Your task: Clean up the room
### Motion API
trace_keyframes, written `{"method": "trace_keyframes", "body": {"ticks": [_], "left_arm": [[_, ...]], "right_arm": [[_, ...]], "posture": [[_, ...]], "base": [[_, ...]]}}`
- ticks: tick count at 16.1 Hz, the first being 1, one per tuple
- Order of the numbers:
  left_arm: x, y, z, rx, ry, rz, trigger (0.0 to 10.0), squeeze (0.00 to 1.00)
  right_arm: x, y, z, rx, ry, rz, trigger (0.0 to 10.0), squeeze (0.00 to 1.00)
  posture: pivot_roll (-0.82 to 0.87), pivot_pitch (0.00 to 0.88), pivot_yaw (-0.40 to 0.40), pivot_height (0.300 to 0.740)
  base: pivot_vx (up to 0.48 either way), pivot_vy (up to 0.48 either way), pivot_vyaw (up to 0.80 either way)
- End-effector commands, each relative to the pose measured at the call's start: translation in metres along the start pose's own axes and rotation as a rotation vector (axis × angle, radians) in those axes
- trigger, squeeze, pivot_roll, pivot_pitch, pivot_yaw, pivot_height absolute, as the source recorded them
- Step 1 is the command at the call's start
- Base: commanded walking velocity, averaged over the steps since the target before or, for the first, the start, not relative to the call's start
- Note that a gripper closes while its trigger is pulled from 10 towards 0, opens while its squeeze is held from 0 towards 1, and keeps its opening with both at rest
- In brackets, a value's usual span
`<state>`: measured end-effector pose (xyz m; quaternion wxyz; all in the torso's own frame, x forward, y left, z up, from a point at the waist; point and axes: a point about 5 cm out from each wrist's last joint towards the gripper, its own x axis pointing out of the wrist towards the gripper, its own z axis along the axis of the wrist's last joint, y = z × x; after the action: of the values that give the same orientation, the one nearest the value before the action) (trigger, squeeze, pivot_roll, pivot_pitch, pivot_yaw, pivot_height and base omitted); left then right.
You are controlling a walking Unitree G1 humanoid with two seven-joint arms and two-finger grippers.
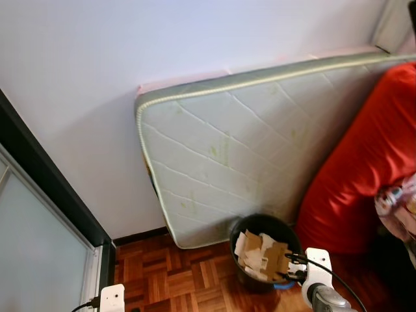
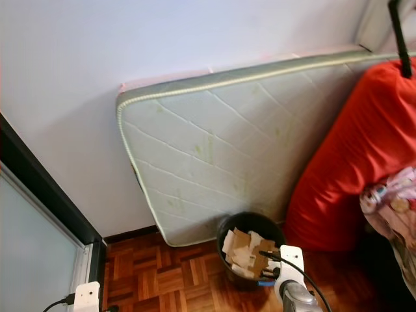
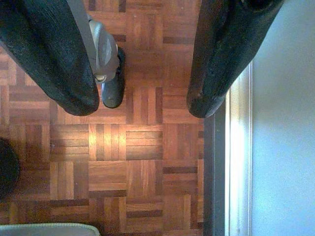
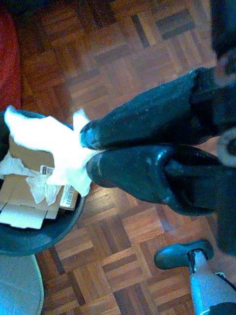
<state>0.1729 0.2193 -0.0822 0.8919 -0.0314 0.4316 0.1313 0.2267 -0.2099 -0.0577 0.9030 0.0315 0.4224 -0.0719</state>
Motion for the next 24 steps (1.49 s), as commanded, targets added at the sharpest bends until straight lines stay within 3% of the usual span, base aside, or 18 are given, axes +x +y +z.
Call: {"method": "trace_keyframes", "body": {"ticks": [1,11,18,24], "left_arm": [[0.0049,-0.0201,0.0163,-0.004,0.032,-0.102,10.0,0.00],[0.0044,-0.0198,0.0145,0.004,0.031,-0.105,10.0,0.00],[0.0036,-0.0198,0.0222,-0.038,-0.074,-0.107,10.0,0.00],[0.0036,-0.0218,0.0167,-0.058,-0.030,-0.088,10.0,0.00]], "right_arm": [[-0.0058,0.0171,-0.0395,-0.033,0.111,0.114,10.0,0.00],[-0.0062,0.0172,-0.0410,-0.044,0.109,0.124,10.0,0.00],[-0.0062,0.0189,-0.0385,-0.024,0.071,0.128,10.0,0.00],[-0.0068,0.0175,-0.0413,0.050,0.076,0.120,10.0,0.00]], "posture": [[0.00,0.000,0.026,0.740],[0.00,0.000,0.027,0.740],[0.01,0.000,0.032,0.740],[0.02,0.000,0.012,0.740]], "base": [[0.326,0.000,0.00],[0.315,0.000,0.00],[0.000,0.000,0.00],[0.000,0.000,0.00]]}}
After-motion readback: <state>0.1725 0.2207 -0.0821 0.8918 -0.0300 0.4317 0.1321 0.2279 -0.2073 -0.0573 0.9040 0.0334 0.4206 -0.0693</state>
